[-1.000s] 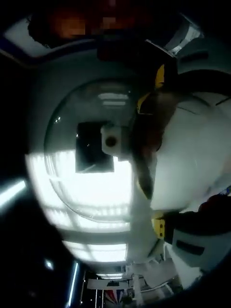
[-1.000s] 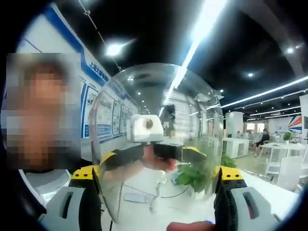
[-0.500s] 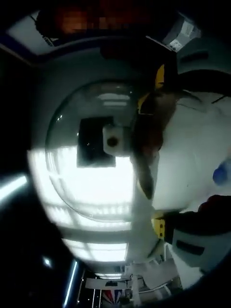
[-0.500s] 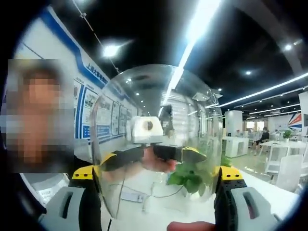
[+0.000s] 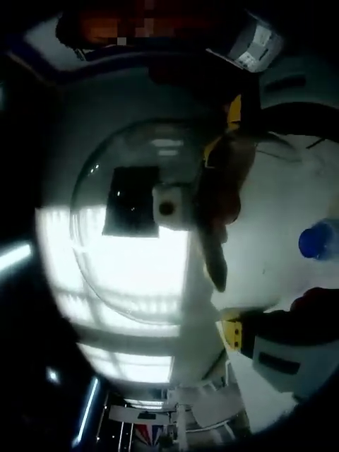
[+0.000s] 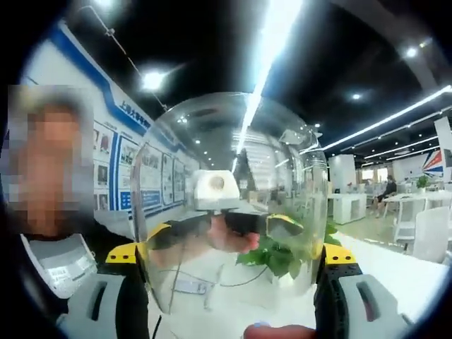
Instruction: Open the cover put in the Mizone put the cover back on
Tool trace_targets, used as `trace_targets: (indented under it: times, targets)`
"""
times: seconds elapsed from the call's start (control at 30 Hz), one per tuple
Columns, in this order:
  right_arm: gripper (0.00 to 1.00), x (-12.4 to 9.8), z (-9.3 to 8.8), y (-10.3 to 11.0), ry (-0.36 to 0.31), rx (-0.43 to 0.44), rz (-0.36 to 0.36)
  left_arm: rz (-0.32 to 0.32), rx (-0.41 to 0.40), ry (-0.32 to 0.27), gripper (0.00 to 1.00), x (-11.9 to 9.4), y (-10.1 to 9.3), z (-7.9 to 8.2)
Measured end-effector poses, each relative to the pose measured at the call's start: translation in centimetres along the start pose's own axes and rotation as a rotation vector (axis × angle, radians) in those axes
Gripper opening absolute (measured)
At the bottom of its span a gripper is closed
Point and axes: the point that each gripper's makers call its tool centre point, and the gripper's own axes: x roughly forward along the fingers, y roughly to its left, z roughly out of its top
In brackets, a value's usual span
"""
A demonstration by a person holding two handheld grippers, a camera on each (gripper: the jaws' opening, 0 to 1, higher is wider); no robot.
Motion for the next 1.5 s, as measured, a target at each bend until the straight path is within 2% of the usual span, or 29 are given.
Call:
trace_targets:
  times: [0.47, 0.93, 1.5]
  targets:
    - [0.91, 0.2, -4.3, -1.3, 0.020, 0.020, -0.001, 0.002, -0.022, 0.023, 0.87, -0.3, 1.7, -4.4]
    - [0.91, 0.2, -6.9, -1.4, 0.039, 0.023, -0.004, -0.001, -0.032, 0.012, 0.87, -0.5, 1.8, -6.9]
    - [0.91, -0.3, -11.4, -2.1, 0.065, 0.017, 0.002, 0.003, -0.026, 0.035, 0.87, -0.7, 2.1, -11.7]
